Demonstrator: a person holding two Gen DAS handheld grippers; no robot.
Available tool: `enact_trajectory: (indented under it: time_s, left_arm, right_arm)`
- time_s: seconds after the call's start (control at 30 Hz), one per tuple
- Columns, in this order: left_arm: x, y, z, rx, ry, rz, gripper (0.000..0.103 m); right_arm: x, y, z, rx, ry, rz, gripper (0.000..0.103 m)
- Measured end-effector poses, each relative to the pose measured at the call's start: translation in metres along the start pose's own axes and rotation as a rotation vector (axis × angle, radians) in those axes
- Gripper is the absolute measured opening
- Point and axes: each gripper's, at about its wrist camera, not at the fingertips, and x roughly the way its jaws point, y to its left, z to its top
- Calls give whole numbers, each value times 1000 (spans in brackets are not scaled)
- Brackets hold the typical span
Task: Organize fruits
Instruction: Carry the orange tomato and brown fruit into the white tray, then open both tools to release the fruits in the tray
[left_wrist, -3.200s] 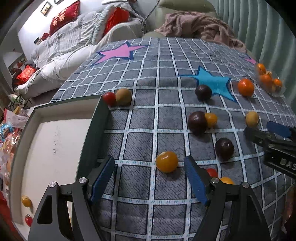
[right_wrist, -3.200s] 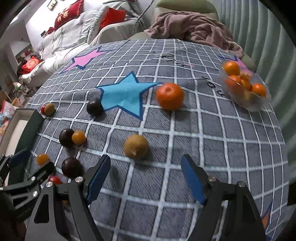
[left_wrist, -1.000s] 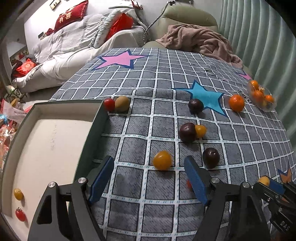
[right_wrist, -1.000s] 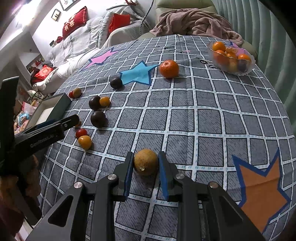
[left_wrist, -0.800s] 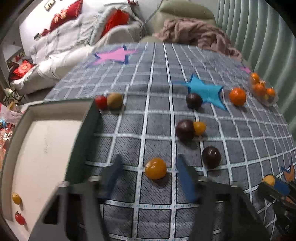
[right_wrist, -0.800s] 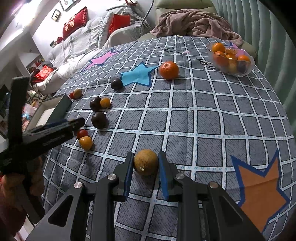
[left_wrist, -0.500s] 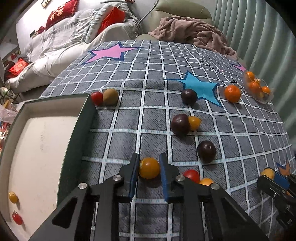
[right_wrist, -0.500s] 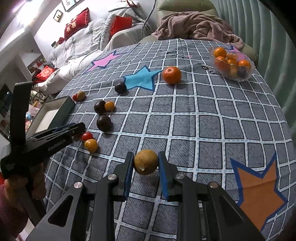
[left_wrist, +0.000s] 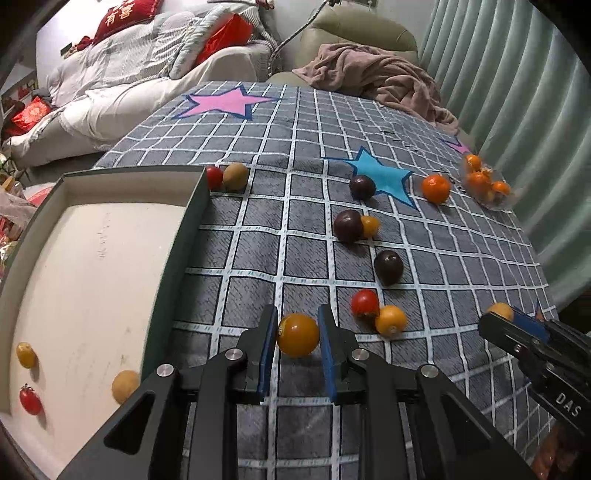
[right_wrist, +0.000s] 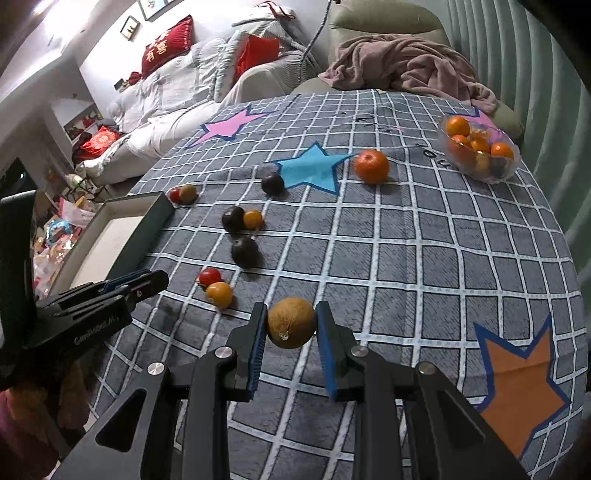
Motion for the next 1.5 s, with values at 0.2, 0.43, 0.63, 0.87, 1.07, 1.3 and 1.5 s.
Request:
enact_trajectory:
  time_s: [0.2,0.43,0.63,0.87,1.07,1.3,1.5]
  left_arm:
    - [-12,3,-5,-12,-5,-21,24]
    - [-45,15,-4,-19,-63,-27,24]
    - [-66,44,-6,-44,-88,23,24]
    - [-77,97,-28,-125,-77,100,24]
    - [-77,131,-49,-164,-52,161,24]
    - [-74,138,-65,-141,-29,208,24]
    - [-69,140,-74,-128,-5,225,24]
  right_arm:
    - [-6,10,2,-16,-7,4,29]
    - [-13,33,10,-48,-15,24,29]
    - [-9,66,12,-86,1,68,29]
    - [1,119,9,-167,30,118,29]
    - [16,169,4,-243,67,166,29]
    - [38,209,1,-295,116,207,29]
    - [53,236,-4,-344,157,223,29]
